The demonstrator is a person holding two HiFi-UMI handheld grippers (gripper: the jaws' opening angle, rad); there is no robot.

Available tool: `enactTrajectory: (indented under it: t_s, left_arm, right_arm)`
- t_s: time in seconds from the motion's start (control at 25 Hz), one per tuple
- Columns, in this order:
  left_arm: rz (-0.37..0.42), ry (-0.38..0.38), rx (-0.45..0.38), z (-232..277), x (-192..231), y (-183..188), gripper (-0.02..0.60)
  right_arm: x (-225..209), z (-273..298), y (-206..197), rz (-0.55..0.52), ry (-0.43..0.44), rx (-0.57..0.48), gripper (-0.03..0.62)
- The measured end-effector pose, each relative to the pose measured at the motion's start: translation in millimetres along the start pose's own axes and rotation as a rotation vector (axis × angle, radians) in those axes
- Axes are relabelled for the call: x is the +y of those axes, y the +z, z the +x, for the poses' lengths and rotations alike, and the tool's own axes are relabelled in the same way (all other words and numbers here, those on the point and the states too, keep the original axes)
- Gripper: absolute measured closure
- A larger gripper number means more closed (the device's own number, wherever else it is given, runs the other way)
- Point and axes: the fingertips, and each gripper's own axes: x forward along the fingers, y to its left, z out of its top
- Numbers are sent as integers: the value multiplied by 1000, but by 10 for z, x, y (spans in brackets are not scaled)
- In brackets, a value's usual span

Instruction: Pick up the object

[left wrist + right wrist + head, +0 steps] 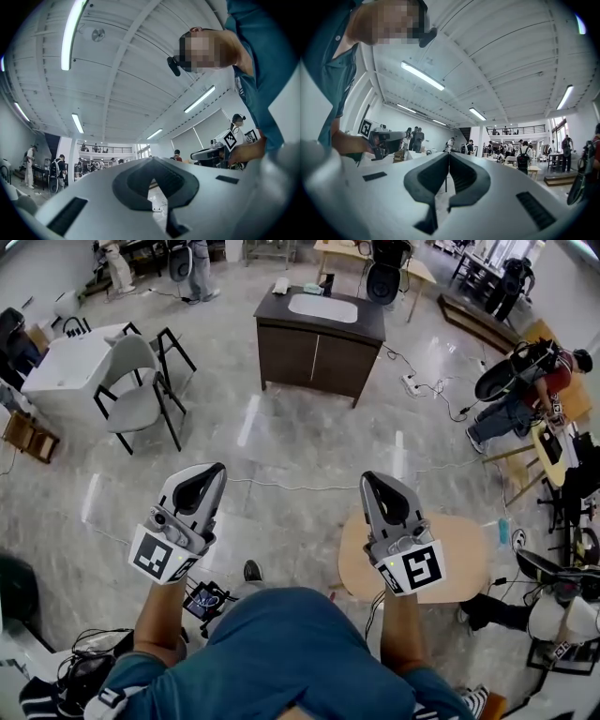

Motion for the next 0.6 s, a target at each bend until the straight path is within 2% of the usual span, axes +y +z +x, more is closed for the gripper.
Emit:
enactTrajectory:
  t_s: [0.36,0.6]
  left_arm:
    - [-3,-47,-14,-18,866,-38,577]
    - [-30,-77,-24,39,1236,-198,577]
  right_arm:
    - [180,820,27,-13,-49,-4,579]
    - [239,1189,-46,-13,-76,0,580]
